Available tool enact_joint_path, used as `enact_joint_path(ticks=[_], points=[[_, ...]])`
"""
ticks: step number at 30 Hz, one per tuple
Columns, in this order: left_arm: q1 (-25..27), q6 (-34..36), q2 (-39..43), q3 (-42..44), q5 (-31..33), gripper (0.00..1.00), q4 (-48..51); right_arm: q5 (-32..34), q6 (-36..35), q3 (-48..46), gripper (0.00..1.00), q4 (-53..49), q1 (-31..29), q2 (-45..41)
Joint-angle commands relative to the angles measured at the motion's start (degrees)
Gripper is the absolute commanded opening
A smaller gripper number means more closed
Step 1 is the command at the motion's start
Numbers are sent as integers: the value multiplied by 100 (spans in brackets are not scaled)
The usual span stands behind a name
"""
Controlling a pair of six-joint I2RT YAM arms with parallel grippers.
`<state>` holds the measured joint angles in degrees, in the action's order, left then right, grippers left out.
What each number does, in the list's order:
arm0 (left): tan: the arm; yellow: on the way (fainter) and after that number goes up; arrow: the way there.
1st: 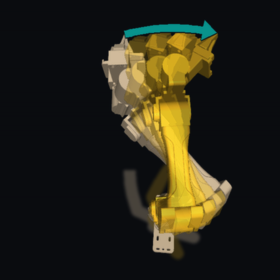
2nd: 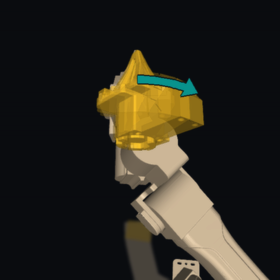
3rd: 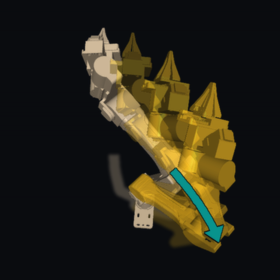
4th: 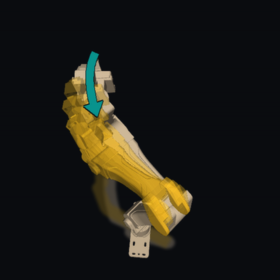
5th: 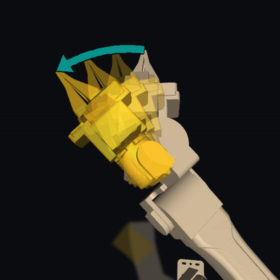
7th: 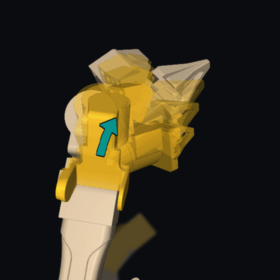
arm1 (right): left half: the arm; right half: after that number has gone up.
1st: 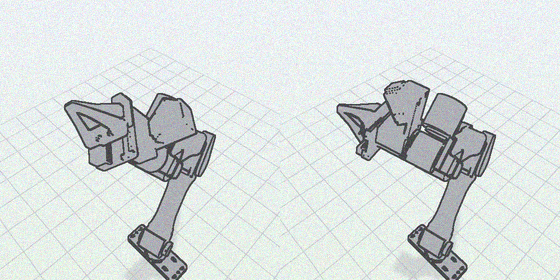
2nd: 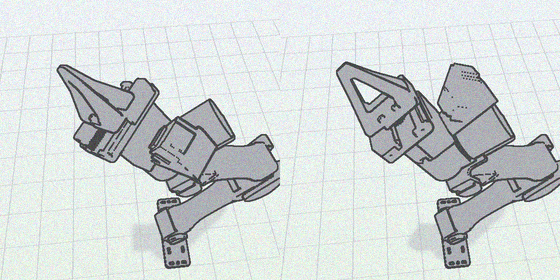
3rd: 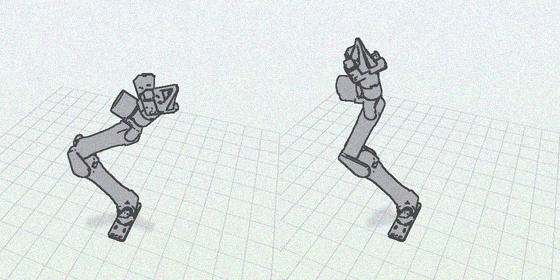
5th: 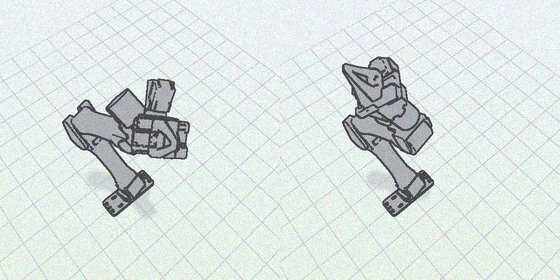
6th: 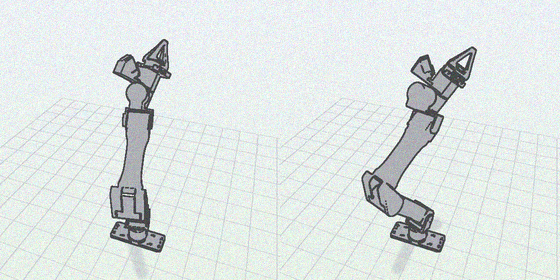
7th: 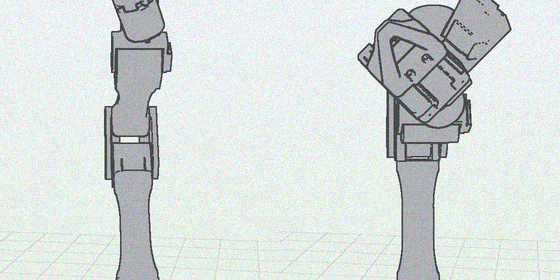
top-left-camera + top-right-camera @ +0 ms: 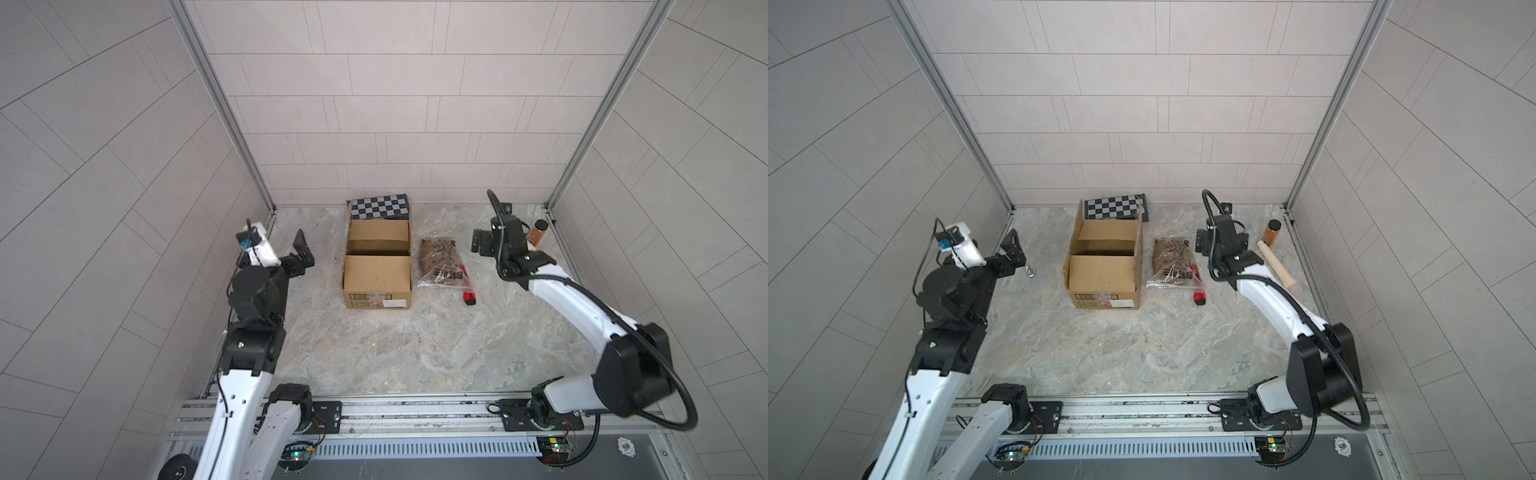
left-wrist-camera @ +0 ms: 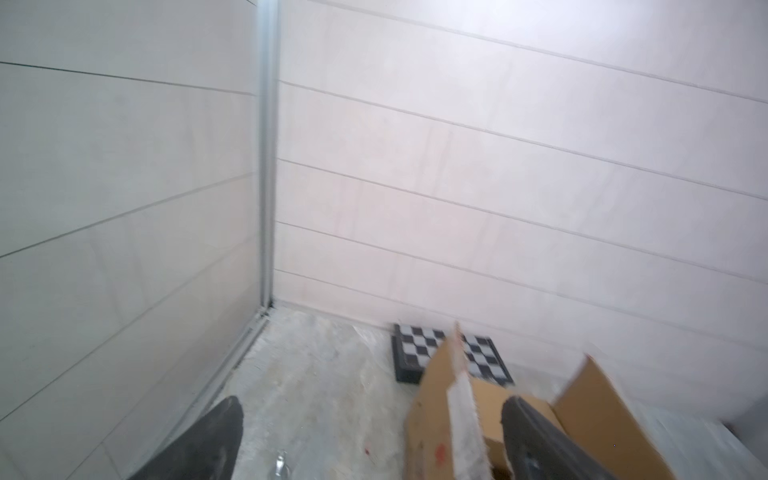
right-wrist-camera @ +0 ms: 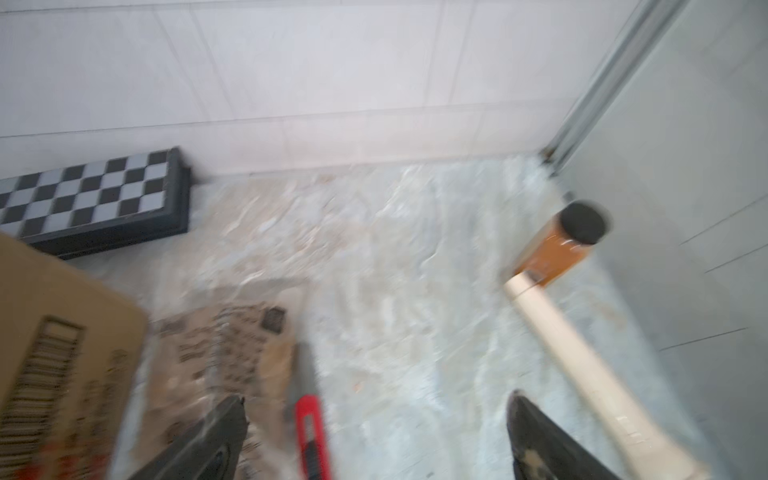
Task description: Unpack the express box
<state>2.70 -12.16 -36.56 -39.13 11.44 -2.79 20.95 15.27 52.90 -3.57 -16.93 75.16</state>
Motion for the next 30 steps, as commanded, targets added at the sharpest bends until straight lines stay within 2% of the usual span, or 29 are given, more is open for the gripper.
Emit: enact_joint_path(ticks=[1,4,6,9,10,13,16,19,21,22,23,25,30], points=[[43,-132,-117,1405,1546,100,-1636,1031,-1282,-1679,100,2503,38,-378],[155,-102,-250,2431,2324,100,-2692,955,-1238,-2513,100,3259,215,-277],[176,-86,-578,2875,2493,100,-3286,750,-1306,-2833,99,3810,335,-4],[264,-35,-1400,3240,2189,100,-4179,151,-1612,-3199,100,5033,640,587],[279,13,-1750,3308,2094,100,-4483,-83,-1739,-3135,100,4944,721,593],[282,219,-2836,3377,1823,100,-5657,-1137,-1514,-3146,100,5110,1196,903],[266,692,-3595,2988,1166,100,-6104,-1406,-1482,-3607,99,6918,1306,1673],[284,1011,-4496,2629,581,100,-6397,-1352,-1520,-3356,99,5774,1306,1274],[291,1045,-4870,2365,597,100,-6358,-1249,-1369,-3265,100,5692,1306,1351],[229,919,-4673,2153,571,100,-5563,-1294,-1437,-3260,100,5912,1306,1480],[226,957,-4711,2084,575,100,-5557,-1384,-1486,-3247,99,6045,1306,1560],[284,1005,-4735,2049,598,100,-5487,-1573,-1601,-3094,99,5589,1306,1485],[459,1181,-4772,1951,758,100,-5405,-1366,-1484,-3069,99,5616,1315,1537]])
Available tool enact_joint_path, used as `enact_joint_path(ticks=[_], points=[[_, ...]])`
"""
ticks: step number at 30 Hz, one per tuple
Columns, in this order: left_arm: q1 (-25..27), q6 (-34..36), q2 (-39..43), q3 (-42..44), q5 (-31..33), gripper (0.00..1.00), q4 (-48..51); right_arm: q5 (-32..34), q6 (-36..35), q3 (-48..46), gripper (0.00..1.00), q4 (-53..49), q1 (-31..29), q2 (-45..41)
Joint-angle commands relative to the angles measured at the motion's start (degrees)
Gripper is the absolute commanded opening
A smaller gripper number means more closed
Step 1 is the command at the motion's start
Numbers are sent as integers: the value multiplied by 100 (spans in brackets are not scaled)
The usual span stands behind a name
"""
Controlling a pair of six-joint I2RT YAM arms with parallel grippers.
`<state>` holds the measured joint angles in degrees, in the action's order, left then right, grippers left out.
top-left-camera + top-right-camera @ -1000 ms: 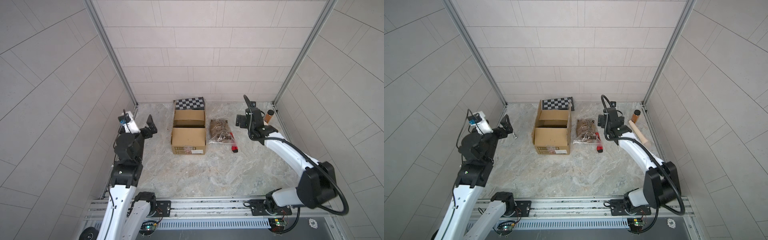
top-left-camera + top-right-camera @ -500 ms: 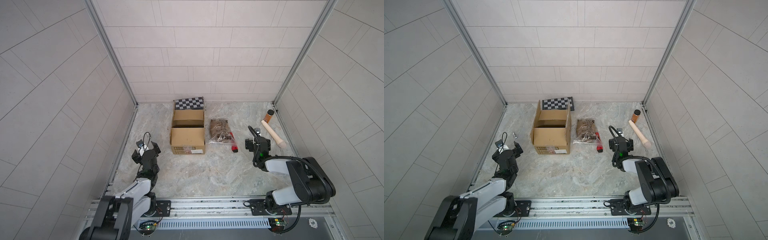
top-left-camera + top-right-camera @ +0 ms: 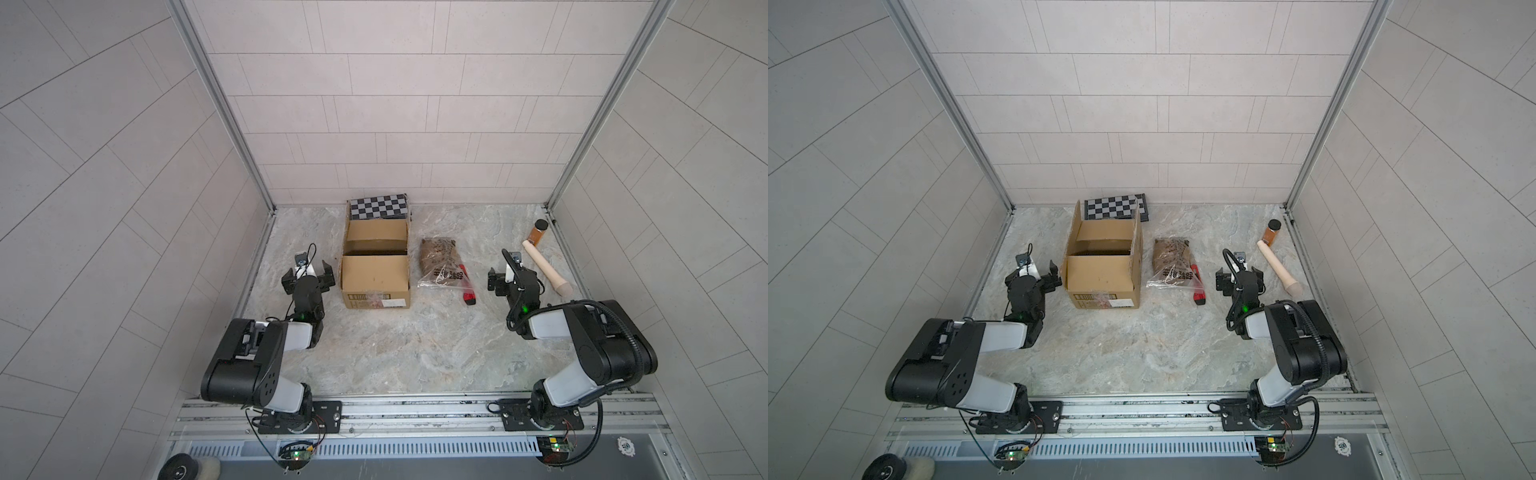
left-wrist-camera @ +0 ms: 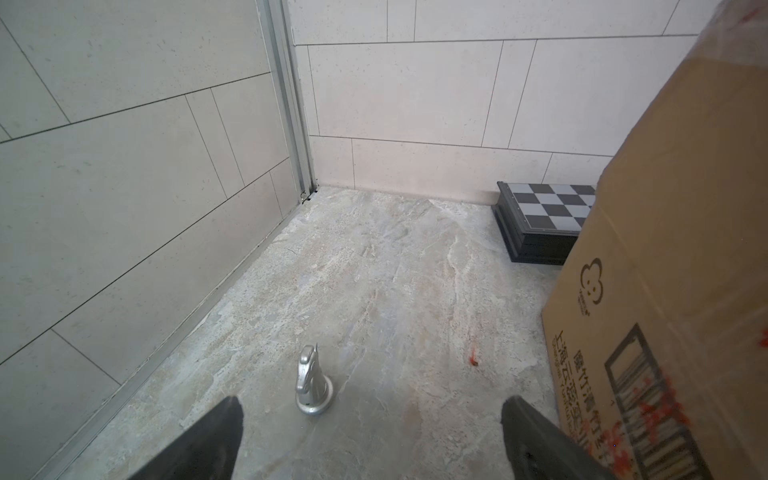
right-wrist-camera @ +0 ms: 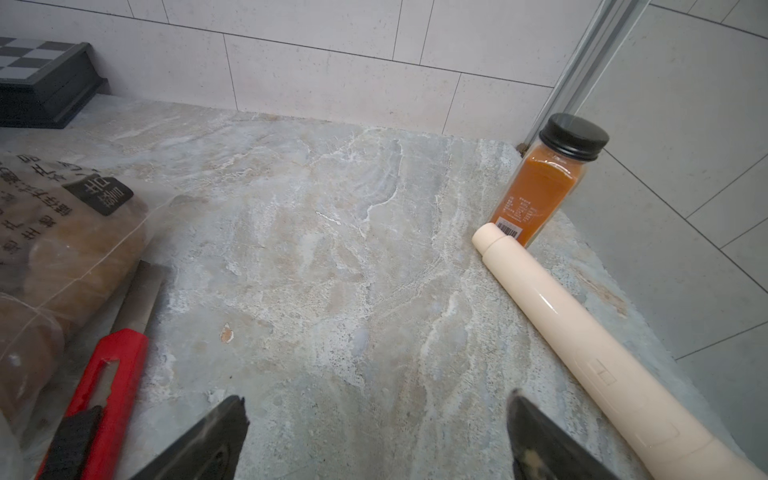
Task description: Unpack the express box
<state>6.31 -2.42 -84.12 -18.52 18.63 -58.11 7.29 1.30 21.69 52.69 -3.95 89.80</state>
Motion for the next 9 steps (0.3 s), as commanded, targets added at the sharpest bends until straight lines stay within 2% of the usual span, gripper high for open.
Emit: enact_joint_path(ticks=[1,9], points=[[106,215,17,-79,42,100,110,-8,-86,53,99,-17,17,71],[56,203,-17,-119,-88,100,180,2,-89,54,99,-13,17,73]])
